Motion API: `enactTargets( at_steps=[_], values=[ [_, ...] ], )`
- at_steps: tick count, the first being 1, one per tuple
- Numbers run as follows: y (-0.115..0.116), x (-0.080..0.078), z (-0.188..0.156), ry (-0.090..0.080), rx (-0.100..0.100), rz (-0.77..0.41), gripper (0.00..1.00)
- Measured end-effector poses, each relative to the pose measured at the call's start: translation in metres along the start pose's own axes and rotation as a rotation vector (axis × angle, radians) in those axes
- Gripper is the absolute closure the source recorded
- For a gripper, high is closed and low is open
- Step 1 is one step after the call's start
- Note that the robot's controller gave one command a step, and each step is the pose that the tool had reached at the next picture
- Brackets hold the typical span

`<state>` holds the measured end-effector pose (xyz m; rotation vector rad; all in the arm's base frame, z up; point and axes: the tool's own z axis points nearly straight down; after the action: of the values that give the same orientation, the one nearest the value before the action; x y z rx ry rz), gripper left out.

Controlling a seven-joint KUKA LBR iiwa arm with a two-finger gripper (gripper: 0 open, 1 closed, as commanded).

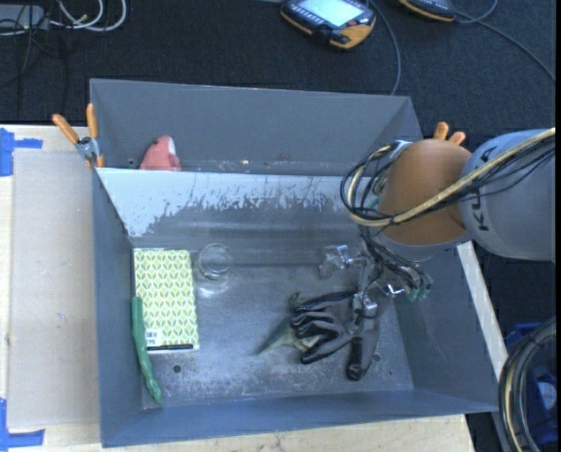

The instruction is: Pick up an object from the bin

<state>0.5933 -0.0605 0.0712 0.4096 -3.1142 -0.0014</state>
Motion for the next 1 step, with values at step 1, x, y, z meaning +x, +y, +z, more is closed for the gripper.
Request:
enactTargets(
  at_steps=[1],
  values=[
    [-0.0055,-0.0011,0.0019,0.002,-0.001,0.073,0.0]
  ],
)
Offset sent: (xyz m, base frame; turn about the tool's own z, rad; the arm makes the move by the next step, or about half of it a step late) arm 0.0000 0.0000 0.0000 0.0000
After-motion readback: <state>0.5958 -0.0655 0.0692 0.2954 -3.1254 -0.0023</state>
